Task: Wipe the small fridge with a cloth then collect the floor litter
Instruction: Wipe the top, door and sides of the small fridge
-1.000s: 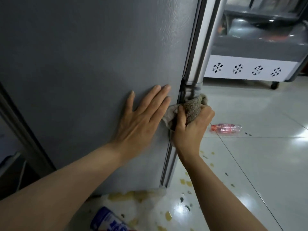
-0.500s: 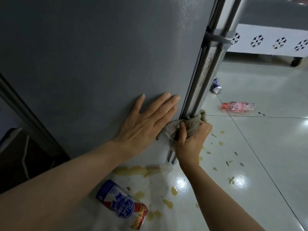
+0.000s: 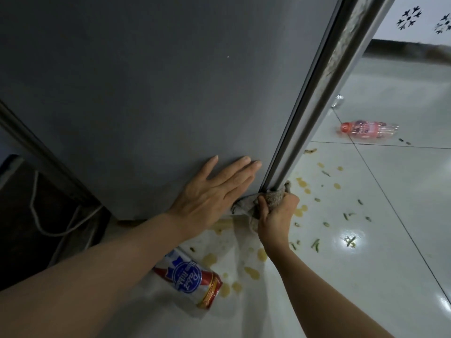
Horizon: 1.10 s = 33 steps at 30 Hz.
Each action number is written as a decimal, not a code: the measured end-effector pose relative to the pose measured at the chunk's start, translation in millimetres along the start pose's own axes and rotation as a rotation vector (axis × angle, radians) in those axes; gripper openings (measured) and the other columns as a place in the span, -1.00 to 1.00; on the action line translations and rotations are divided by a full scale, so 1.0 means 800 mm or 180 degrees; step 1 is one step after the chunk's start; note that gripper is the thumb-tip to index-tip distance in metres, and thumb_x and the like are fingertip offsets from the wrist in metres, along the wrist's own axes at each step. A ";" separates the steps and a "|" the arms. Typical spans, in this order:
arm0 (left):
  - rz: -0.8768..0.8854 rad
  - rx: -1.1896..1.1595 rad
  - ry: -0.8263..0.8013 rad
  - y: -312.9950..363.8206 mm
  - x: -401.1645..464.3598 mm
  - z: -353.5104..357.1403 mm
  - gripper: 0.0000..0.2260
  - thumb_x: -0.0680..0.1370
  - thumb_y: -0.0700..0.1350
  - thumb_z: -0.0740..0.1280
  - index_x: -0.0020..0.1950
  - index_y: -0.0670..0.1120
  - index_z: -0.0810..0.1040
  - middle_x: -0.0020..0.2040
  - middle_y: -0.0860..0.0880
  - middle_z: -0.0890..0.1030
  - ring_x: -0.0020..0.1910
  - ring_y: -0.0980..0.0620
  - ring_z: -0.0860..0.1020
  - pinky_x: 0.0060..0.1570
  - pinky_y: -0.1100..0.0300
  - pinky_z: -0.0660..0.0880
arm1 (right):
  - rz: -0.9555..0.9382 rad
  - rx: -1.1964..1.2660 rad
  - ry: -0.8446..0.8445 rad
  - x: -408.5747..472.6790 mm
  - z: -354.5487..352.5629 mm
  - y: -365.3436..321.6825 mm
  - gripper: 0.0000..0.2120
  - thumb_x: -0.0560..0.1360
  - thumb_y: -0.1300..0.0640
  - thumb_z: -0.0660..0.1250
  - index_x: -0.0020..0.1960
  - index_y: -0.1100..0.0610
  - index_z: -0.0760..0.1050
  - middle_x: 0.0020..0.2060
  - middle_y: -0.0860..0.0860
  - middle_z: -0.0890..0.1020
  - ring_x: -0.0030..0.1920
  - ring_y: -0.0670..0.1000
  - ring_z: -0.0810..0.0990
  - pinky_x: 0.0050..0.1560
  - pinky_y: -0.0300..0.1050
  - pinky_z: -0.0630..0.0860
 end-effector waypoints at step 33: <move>-0.1496 -0.1758 -0.1663 -0.019 -0.091 0.006 -0.31 0.48 -0.30 0.26 0.52 -0.03 0.02 0.52 0.01 0.13 0.49 0.06 0.11 0.44 0.05 0.14 | 0.0719 -0.1041 -0.1140 -0.021 -0.036 -0.028 -0.53 0.44 0.18 0.38 0.28 0.26 0.32 0.19 0.18 0.41 0.14 0.16 0.44 0.12 -0.06 0.41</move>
Point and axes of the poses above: each hand's wrist, its own x-axis towards the middle knuckle, its own z-axis out of the palm, y = z × x, the point moved 10 cm from there along x, towards the middle knuckle
